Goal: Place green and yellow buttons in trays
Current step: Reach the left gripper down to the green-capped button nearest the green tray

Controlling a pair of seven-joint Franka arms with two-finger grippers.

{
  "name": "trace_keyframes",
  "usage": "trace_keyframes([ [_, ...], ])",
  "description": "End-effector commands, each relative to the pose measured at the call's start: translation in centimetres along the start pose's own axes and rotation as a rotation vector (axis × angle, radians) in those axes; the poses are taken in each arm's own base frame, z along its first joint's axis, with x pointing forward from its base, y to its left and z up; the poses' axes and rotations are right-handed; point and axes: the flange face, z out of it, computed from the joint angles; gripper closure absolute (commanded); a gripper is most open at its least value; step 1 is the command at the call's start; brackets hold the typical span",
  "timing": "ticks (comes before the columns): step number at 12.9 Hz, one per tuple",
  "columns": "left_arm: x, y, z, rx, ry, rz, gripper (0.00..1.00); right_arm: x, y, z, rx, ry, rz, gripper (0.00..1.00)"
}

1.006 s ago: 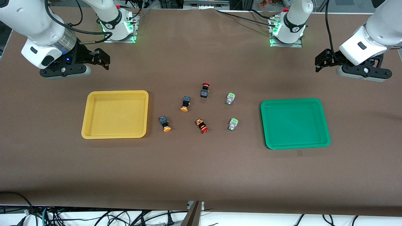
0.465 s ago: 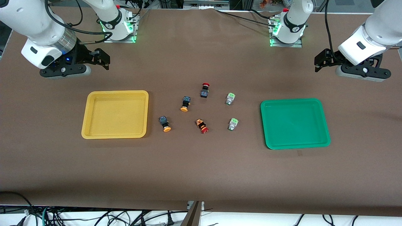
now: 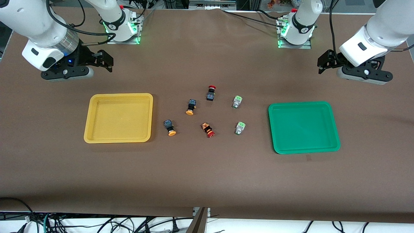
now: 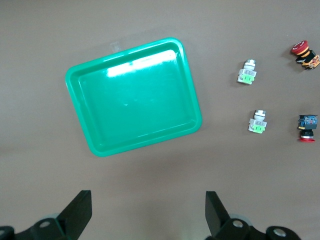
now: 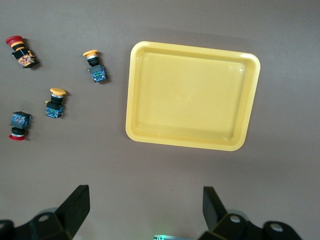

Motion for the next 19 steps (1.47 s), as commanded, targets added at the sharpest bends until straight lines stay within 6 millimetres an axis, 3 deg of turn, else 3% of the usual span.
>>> trace_keyframes([
  [1, 5.1, 2.0, 2.8, -0.037, -0.048, 0.05, 0.0, 0.0, -0.3, -0.3, -0.001, 0.007, -0.01, 0.0],
  [3, 7.0, 2.8, 5.8, -0.06, -0.096, 0.066, 0.0, 0.2, -0.2, -0.1, -0.001, 0.005, -0.008, 0.0],
  [4, 8.2, 4.1, 8.4, -0.069, -0.131, 0.082, 0.0, 0.7, -0.3, 0.3, 0.001, 0.009, -0.009, 0.0],
  [5, 9.6, 5.8, 11.0, -0.074, -0.151, 0.104, 0.0, 1.2, -0.4, 0.9, 0.002, 0.009, -0.009, 0.0],
  [7, 11.9, 9.2, 13.7, -0.078, -0.064, 0.11, 0.0, 1.4, -0.8, 1.1, 0.004, 0.012, -0.015, 0.0],
  [8, 12.8, 11.4, 16.3, -0.081, -0.064, 0.085, 0.0, 1.4, -0.8, 1.1, 0.004, 0.011, -0.017, 0.0],
  [10, 13.7, 16.7, 20.4, -0.077, -0.044, 0.068, 0.0, 1.4, -0.8, 0.9, 0.005, 0.015, -0.015, 0.0],
  [11, 14.3, 18.1, 23.0, -0.083, -0.036, 0.049, 0.0, 1.4, -0.8, 0.9, 0.005, 0.018, -0.015, 0.0],
  [13, 14.8, 20.6, 26.2, -0.094, -0.016, 0.052, 0.0, 2.0, -1.3, 1.4, 0.007, 0.026, -0.018, 0.0],
  [15, 15.3, 21.2, 28.0, -0.103, 0.003, 0.054, 0.0, 4.0, -2.4, 4.3, 0.013, 0.028, -0.026, 0.0],
  [19, 15.6, 23.0, 35.0, -0.118, 0.014, 0.067, 0.0, 8.9, -6.8, 13.0, 0.053, 0.042, -0.065, 0.0],
])
